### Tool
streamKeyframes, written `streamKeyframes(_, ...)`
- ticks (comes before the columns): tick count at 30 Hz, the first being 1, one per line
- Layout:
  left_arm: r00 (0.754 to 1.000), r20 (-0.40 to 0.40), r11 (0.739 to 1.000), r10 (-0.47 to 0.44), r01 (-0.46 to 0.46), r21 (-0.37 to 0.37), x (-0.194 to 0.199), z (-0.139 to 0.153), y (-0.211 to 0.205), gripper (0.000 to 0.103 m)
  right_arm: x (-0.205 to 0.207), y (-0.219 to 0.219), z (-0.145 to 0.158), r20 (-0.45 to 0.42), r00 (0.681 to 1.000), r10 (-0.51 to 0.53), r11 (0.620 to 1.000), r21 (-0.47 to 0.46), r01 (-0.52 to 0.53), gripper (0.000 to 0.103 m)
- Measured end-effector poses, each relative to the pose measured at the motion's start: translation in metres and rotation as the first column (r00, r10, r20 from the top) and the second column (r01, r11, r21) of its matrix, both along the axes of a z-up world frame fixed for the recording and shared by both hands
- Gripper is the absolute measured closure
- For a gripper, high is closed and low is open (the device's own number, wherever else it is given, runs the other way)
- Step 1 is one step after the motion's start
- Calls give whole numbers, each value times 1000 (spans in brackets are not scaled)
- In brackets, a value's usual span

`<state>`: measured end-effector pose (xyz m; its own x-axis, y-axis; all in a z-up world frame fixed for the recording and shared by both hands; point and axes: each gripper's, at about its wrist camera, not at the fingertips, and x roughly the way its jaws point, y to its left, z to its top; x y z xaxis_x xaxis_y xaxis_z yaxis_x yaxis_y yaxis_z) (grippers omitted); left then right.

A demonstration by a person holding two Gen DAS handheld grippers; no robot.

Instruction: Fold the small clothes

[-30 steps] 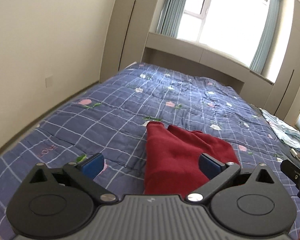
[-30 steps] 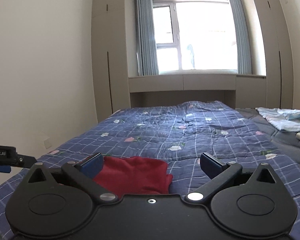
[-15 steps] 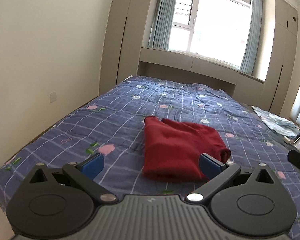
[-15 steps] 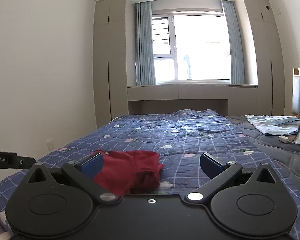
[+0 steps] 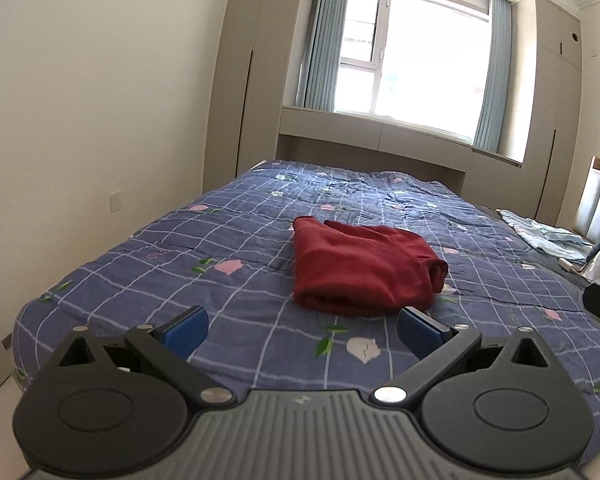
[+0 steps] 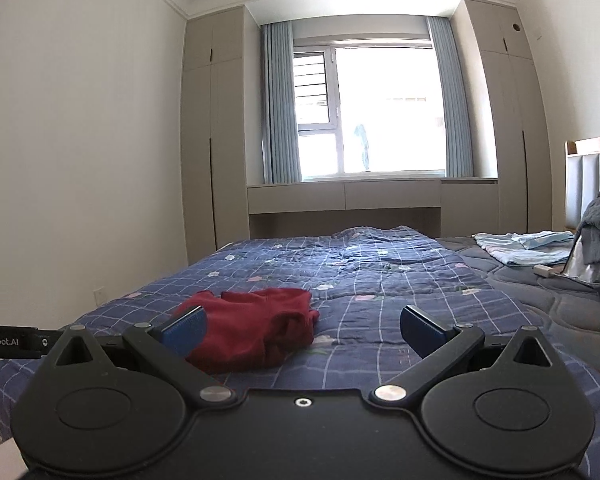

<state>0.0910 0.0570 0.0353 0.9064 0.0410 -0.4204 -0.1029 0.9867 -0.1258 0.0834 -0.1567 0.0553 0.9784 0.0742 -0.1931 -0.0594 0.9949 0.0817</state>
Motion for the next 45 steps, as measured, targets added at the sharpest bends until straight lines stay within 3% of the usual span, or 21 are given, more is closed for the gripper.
streamKeyframes(9, 1000, -3, 1000, 7, -7, 27, -32, -21, -2, 0, -32, 11, -22, 8, 1000, -9, 998, -54, 9, 1)
streamKeyframes(23, 1000, -13, 998, -1, 2, 67, -31, -26, -6, 0, -32, 6, -36, 11, 999, -51, 997, -59, 51, 1)
streamKeyframes(45, 1000, -12, 998, 2, -1, 68, -31, -27, -5, 0, -32, 5, -37, 11, 998, -57, 997, -52, 58, 1)
